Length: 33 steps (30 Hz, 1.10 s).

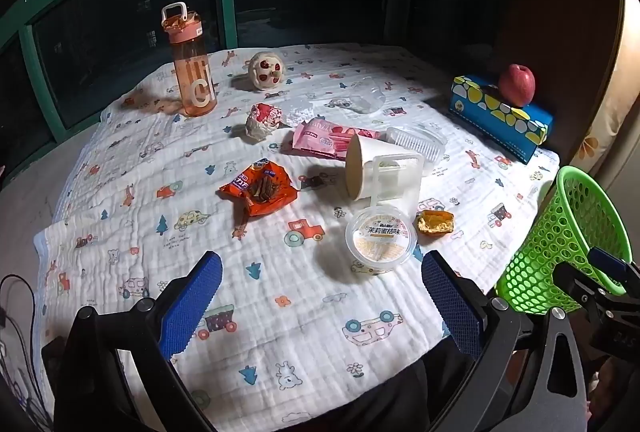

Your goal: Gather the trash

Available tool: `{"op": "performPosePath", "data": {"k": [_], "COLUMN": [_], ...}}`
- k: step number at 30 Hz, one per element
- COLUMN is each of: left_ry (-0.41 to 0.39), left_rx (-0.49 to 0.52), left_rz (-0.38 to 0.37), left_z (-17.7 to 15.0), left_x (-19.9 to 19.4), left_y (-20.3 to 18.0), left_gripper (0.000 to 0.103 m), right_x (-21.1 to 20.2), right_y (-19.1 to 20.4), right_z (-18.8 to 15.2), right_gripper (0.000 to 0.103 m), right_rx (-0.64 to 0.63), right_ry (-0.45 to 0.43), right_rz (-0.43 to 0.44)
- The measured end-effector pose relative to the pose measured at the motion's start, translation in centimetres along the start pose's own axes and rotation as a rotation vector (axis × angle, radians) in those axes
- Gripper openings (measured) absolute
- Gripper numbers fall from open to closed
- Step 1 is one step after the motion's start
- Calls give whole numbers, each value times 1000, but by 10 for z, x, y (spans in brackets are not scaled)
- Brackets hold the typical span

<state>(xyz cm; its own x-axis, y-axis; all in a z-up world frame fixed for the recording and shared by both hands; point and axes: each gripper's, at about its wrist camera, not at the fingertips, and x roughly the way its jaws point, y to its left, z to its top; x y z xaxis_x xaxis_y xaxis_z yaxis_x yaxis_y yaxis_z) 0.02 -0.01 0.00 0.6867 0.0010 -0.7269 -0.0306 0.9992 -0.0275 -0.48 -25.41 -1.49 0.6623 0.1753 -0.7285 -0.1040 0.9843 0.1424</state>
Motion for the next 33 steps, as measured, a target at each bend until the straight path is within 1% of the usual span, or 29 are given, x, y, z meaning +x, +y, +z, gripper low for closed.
{"op": "performPosePath", "data": {"k": [3, 4, 8, 20, 33], "left_ry": [-5, -7, -10, -27, -17], "left_rx": [-1, 1, 0, 25, 31], "left_rz": [3, -1, -3, -25, -34], "left_z": [1, 2, 5, 2, 1], "left_x": [0, -2, -2, -3, 0], "left_y": [1, -7, -12, -12, -14], "left_gripper": [97, 97, 97, 97, 97], "right_x": [1, 1, -2, -3, -4], "right_y": [0, 0, -4, -8, -13], "right_z": [1, 1, 0, 0, -1], "right_gripper": [98, 98, 98, 98, 98], "right_rx": [0, 1, 2, 17, 30], "right_ry": [5, 5, -1, -11, -12], "right_rz": [-9, -11, -16, -30, -36]}}
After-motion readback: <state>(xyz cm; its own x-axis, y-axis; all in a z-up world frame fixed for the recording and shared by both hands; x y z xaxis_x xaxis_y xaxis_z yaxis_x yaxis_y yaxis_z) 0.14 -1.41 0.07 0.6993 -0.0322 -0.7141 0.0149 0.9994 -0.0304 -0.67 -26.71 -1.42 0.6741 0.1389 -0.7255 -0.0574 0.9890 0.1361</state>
